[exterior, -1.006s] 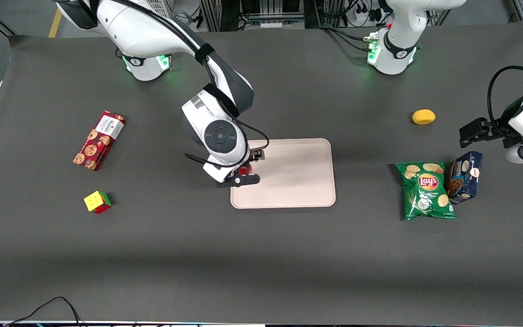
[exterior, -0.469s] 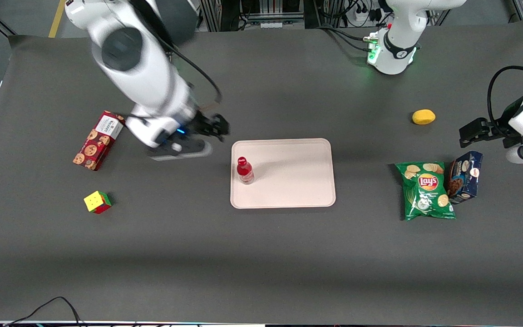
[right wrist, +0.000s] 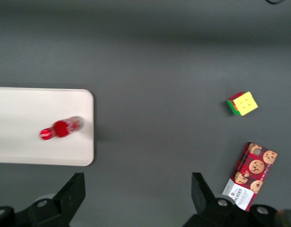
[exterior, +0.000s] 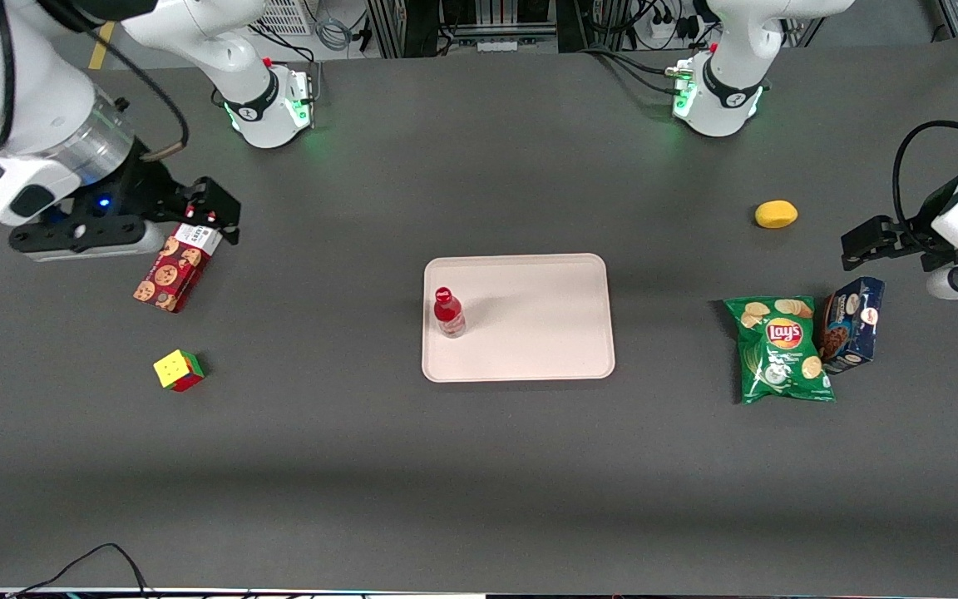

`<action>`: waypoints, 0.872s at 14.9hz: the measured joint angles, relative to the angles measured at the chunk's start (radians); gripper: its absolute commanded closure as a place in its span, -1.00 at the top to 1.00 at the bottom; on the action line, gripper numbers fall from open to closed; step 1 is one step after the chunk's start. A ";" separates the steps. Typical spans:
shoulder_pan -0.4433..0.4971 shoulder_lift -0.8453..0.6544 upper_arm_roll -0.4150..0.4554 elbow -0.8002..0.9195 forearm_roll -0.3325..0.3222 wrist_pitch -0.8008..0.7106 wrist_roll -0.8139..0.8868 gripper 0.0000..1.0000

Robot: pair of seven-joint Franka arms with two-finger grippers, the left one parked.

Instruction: Place coke bottle on tray

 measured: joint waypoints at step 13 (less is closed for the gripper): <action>-0.289 -0.076 -0.021 -0.293 -0.022 0.214 -0.019 1.00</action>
